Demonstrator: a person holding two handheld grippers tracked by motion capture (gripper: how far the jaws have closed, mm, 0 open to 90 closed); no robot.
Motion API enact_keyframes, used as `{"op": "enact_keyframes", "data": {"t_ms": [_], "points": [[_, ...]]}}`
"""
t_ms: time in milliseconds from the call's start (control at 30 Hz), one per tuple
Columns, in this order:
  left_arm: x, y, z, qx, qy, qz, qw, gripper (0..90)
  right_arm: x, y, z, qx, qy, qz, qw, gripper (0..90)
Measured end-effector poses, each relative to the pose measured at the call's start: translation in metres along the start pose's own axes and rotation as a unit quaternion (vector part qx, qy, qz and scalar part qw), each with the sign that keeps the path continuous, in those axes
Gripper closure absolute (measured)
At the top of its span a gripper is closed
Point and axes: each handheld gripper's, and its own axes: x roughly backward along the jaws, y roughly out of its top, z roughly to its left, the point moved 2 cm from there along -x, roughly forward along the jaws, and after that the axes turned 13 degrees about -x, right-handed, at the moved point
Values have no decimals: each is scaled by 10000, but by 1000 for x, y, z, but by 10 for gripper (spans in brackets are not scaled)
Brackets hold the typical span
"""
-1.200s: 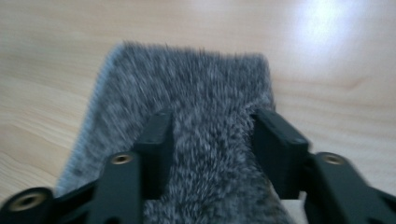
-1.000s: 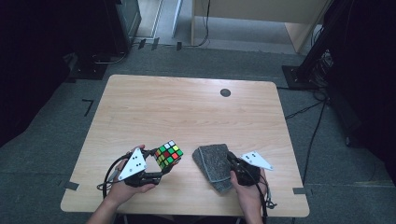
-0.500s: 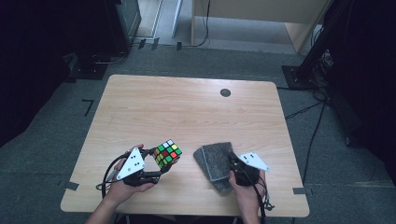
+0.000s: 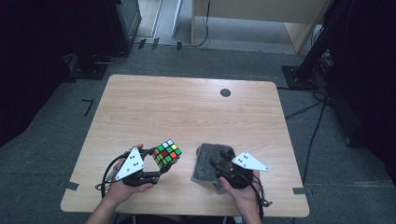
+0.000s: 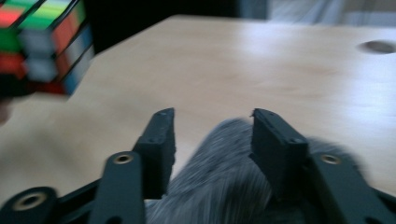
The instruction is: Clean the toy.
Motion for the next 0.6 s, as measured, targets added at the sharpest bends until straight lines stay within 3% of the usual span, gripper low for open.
{"op": "enact_keyframes", "data": {"t_ms": [67,133,200,300,367,433,467,500,600], "points": [[-1,0,-1,0,-13,6,10000,336,-4,-1,-9,67,-591,-80,9982,377],[-1,0,-2,-18,-28,17,10000,336,-14,-6,-16,-26,-746,128,9971,319],[-1,1,-3,-29,-47,0,10000,336,-29,-17,-22,-166,-1007,541,9933,305],[0,2,-5,-37,-52,-31,10000,336,-47,-34,-25,-63,-1404,1071,9843,387],[0,2,-5,-40,-54,-39,10000,337,-49,-39,-25,21,-1501,1085,9827,541],[0,2,-6,-55,-62,-45,10000,337,-44,-36,-23,33,-1446,952,9849,766],[0,2,-6,-61,-68,-36,10000,337,-38,-32,-21,1,-1291,802,9884,828],[-1,1,-6,-66,-76,-27,9999,337,-34,-29,-20,-8,-1165,700,9907,846],[-5,0,-9,-119,-127,50,9998,338,-18,-16,-5,3,-461,297,9985,858]]}}
